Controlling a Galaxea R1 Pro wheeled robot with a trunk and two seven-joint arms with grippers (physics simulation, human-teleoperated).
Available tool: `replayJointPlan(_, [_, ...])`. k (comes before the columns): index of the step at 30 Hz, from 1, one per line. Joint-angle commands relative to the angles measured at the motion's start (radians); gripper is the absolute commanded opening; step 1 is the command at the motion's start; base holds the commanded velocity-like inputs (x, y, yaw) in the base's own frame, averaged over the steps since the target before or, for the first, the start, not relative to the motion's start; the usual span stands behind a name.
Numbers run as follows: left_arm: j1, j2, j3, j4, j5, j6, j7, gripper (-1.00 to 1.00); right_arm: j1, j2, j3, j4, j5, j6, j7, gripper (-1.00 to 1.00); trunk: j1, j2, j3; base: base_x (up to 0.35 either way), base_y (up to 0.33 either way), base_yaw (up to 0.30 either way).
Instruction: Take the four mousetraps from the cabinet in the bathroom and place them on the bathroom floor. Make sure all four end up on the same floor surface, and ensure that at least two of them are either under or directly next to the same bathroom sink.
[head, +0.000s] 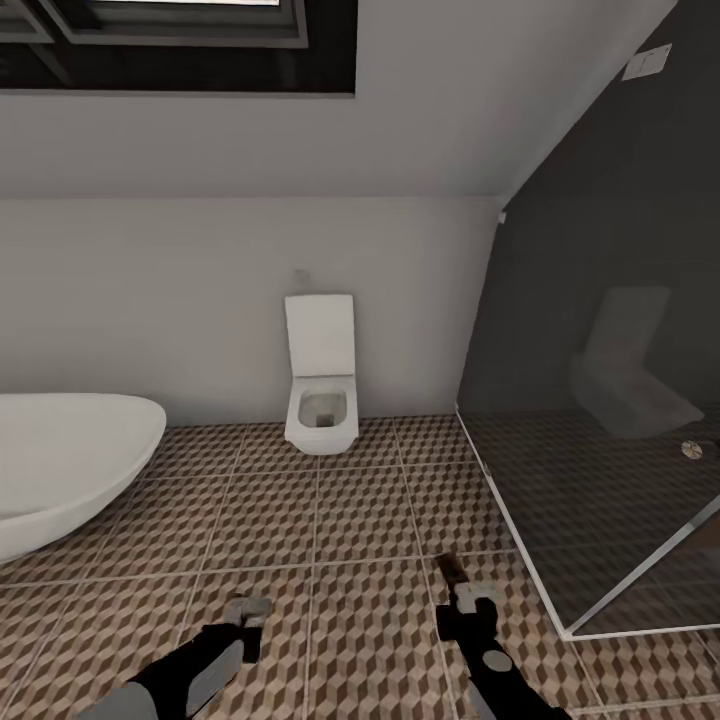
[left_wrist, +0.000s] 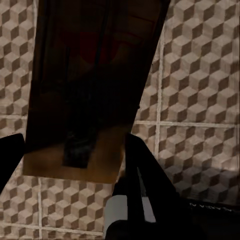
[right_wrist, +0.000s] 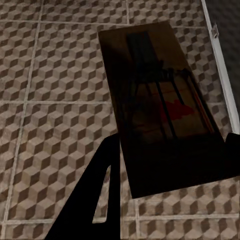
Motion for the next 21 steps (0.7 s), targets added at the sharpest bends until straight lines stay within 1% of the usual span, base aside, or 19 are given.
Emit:
replayJointPlan(1, [-0.044, 0.001, -0.007, -0.007, 0.006, 0.03, 0.012, -1.0, -0.026, 0.017, 0.005, -0.006, -0.001, 0.023, -0.014, -1.0, 0.0, -0.002, -0.002, 0.0, 0.0, 0.0])
replayJointPlan(3, [-0.12, 0.0, -0.005, -0.011, 0.003, 0.086, 0.017, -1.0, -0.075, 0.049, 0.005, -0.011, 0.03, 0.062, -0.021, -1.0, 0.0, -0.002, -0.002, 0.0, 0.0, 0.0])
replayJointPlan(4, [-0.137, 0.0, -0.004, -0.012, 0.003, 0.101, 0.018, -1.0, -0.088, 0.057, 0.005, -0.012, 0.037, 0.073, -0.022, -1.0, 0.0, -0.002, -0.002, 0.0, 0.0, 0.0])
replayJointPlan(5, [-0.165, 0.0, 0.003, -0.013, 0.002, 0.128, 0.02, -1.0, -0.113, 0.078, 0.005, -0.012, 0.05, 0.098, -0.025, -1.0, 0.0, -0.002, -0.002, 0.0, 0.0, 0.0])
replayJointPlan(7, [-0.194, 0.0, 0.02, -0.015, 0.002, 0.158, 0.02, -1.0, -0.158, 0.114, 0.005, -0.01, 0.063, 0.16, -0.029, -1.0, 0.0, -0.002, -0.002, 0.0, 0.0, 0.0])
replayJointPlan(9, [-0.204, -0.002, 0.028, -0.007, 0.001, 0.164, 0.019, -1.0, -0.176, 0.13, 0.005, -0.006, 0.067, 0.194, -0.031, -1.0, 0.0, -0.002, -0.002, 0.0, 0.0, 0.0])
replayJointPlan(10, [-0.208, -0.004, 0.03, 0.004, 0.001, 0.157, 0.017, -1.0, -0.183, 0.136, 0.005, 0.0, 0.067, 0.208, -0.031, -1.0, 0.0, -0.002, -0.002, 0.0, 0.0, 0.0])
replayJointPlan(11, [-0.209, -0.005, 0.031, 0.012, 0.001, 0.148, 0.017, -1.0, -0.185, 0.139, 0.005, 0.005, 0.067, 0.212, -0.032, -1.0, 0.0, -0.002, -0.002, 0.0, 0.0, 0.0])
replayJointPlan(12, [-0.211, -0.007, 0.031, 0.025, 0.001, 0.113, 0.016, -1.0, -0.189, 0.144, 0.005, 0.021, 0.068, 0.219, -0.032, -1.0, 0.0, -0.002, -0.002, 0.0, 0.0, 0.0])
replayJointPlan(13, [-0.212, -0.008, 0.029, 0.034, 0.001, 0.062, 0.015, -1.0, -0.192, 0.151, 0.005, 0.039, 0.069, 0.222, -0.031, -1.0, 0.0, -0.002, -0.002, 0.0, 0.0, 0.0])
replayJointPlan(14, [-0.213, -0.008, 0.029, 0.038, 0.001, 0.033, 0.015, -1.0, -0.193, 0.154, 0.006, 0.046, 0.069, 0.223, -0.031, -1.0, 0.0, -0.002, -0.002, 0.0, 0.0, 0.0])
replayJointPlan(15, [-0.213, -0.009, 0.028, 0.043, 0.001, -0.023, 0.013, -1.0, -0.194, 0.16, 0.006, 0.057, 0.071, 0.224, -0.031, -1.0, 0.0, -0.002, -0.002, 0.0, 0.0, 0.0])
replayJointPlan(16, [-0.214, -0.009, 0.027, 0.046, 0.001, -0.064, 0.013, -1.0, -0.195, 0.163, 0.006, 0.065, 0.071, 0.225, -0.031, -1.0, 0.0, -0.002, -0.002, 0.0, 0.0, 0.0])
replayJointPlan(19, [-0.214, -0.008, 0.027, 0.05, 0.001, -0.109, 0.012, -1.0, -0.196, 0.167, 0.006, 0.074, 0.072, 0.226, -0.032, -1.0, 0.0, -0.002, -0.002, 0.0, 0.0, 0.0])
replayJointPlan(21, [-0.214, -0.008, 0.028, 0.042, 0.001, -0.119, 0.013, -1.0, -0.196, 0.169, 0.006, 0.077, 0.071, 0.227, -0.032, -1.0, 0.0, -0.002, -0.002, 0.0, 0.0, 0.0])
